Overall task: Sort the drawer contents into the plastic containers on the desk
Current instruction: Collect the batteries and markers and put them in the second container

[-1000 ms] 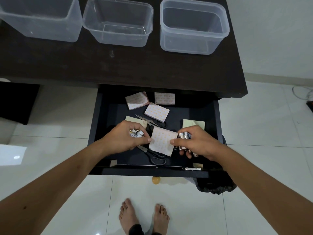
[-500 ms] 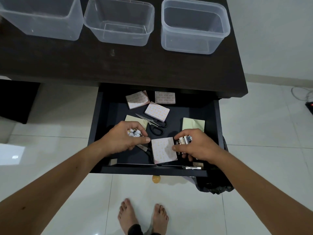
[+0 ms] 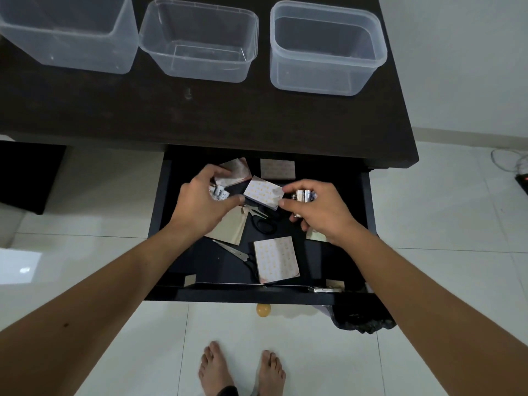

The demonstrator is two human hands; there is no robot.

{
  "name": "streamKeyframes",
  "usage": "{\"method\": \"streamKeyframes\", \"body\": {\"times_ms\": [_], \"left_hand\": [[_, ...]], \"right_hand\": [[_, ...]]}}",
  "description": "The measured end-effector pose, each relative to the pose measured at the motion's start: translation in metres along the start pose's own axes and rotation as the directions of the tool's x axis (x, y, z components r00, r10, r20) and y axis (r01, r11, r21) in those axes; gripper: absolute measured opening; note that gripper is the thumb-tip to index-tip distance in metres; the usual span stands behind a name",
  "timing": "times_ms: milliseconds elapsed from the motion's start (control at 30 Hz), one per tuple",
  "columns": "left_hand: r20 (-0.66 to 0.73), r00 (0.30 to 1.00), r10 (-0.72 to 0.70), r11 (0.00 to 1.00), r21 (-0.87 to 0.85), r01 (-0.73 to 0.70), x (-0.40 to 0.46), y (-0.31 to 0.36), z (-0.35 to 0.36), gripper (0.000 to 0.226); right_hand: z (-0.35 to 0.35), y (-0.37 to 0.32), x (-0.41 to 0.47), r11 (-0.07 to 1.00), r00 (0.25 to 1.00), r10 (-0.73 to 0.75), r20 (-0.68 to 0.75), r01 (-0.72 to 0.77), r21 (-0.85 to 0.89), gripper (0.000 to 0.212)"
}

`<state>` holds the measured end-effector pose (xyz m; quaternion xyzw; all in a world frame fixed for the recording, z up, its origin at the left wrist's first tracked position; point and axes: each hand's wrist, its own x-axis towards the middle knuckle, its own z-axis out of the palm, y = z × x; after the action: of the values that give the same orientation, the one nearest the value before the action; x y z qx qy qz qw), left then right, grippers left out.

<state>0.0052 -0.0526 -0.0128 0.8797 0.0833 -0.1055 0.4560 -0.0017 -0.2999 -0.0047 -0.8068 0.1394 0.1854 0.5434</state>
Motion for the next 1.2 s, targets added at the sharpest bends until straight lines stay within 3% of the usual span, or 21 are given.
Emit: {"method": "streamKeyframes", "body": {"times_ms": [67, 167, 267, 367, 533, 867, 1000, 1100, 1200], "left_hand": [[-0.059, 0.998, 0.001, 0.999, 0.041, 0.001, 0.012, 0.000, 0.002, 0.063], [-0.018, 0.999, -0.048, 0.993, 0.109, 0.050, 0.027, 0.002, 0.001, 0.081], [0.022, 0.996, -0.090, 0.974, 0.210, 0.083, 0.034, 0.001, 0.002, 0.067], [-0.013, 0.997, -0.079, 0.979, 0.190, 0.080, 0.031, 0.001, 0.002, 0.062], [-0.021, 0.993, -0.114, 0.980, 0.162, 0.116, 0.024, -0.004, 0.002, 0.068], [0.063, 0.991, -0.116, 0.991, 0.068, 0.112, -0.003, -0.018, -0.001, 0.054], [0.144, 0.985, -0.093, 0.992, 0.096, 0.080, -0.013, -0.024, -0.004, 0.053], [0.168, 0.984, -0.066, 0.995, 0.083, 0.053, -0.018, -0.024, -0.005, 0.063], [0.144, 0.989, -0.034, 0.998, 0.055, 0.027, -0.022, -0.019, -0.008, 0.069]], "right_hand": [[0.008, -0.003, 0.009, 0.999, 0.997, 0.000, -0.071, -0.002, -0.039, 0.040], [0.017, 0.000, 0.018, 0.994, 0.994, 0.002, -0.112, -0.015, -0.111, 0.051], [0.023, 0.006, 0.020, 0.980, 0.992, -0.012, -0.124, -0.013, -0.200, 0.043], [0.022, 0.009, 0.021, 0.977, 0.993, 0.001, -0.117, -0.025, -0.210, 0.028], [0.015, 0.011, 0.015, 0.978, 0.997, 0.060, -0.050, -0.069, -0.199, 0.018], [0.002, 0.001, -0.009, 0.994, 0.983, 0.099, 0.152, -0.092, -0.052, 0.013], [-0.016, -0.001, -0.025, 0.987, 0.954, 0.117, 0.275, -0.083, -0.135, 0.009], [-0.017, 0.009, -0.031, 0.976, 0.959, 0.109, 0.260, -0.053, -0.211, 0.010], [-0.020, 0.013, -0.034, 0.988, 0.977, 0.085, 0.196, -0.057, -0.144, 0.013]]}}
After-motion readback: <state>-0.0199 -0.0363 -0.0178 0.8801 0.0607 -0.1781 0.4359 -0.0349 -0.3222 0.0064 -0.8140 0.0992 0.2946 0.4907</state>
